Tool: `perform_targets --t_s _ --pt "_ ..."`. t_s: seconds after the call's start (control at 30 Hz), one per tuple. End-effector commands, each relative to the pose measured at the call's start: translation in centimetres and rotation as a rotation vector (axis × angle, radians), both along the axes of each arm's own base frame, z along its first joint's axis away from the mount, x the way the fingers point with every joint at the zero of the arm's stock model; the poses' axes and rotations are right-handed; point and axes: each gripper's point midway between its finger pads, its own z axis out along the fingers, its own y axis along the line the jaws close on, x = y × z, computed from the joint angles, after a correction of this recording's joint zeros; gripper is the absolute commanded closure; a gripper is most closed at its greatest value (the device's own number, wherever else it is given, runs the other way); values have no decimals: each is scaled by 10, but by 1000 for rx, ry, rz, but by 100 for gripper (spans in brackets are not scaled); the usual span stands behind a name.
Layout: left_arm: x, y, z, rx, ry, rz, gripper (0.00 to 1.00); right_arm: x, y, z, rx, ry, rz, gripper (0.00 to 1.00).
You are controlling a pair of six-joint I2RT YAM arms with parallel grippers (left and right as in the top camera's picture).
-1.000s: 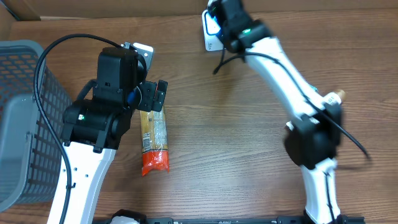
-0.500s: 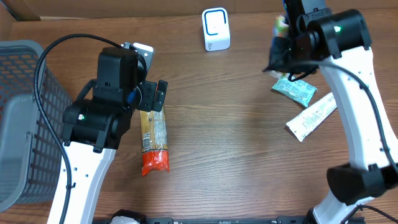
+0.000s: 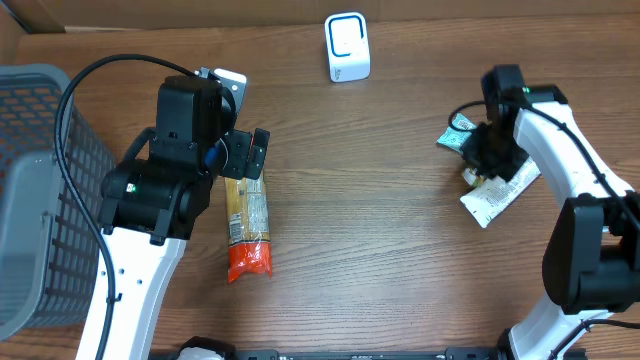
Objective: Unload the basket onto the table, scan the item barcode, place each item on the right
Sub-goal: 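Carry the tea pouch right and set it beside the white tube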
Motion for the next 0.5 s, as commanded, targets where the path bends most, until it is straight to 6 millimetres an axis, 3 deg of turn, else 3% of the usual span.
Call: perform_targets --t_s 0.0,0.07,0.3,0.4,0.47 --pt "1 1 3 17 -7 -5 0 -4 -9 0 0 -14 -68 47" --pt "1 1 3 17 -7 -5 1 -5 -11 -1 0 -7 -68 40" --pt "1 1 3 17 -7 -5 0 1 -6 8 25 -22 27 31" --pt "1 1 3 17 -7 -5 0 7 3 22 72 -38 124 30" --pt "1 1 3 17 -7 -5 0 13 21 41 138 -62 261 29"
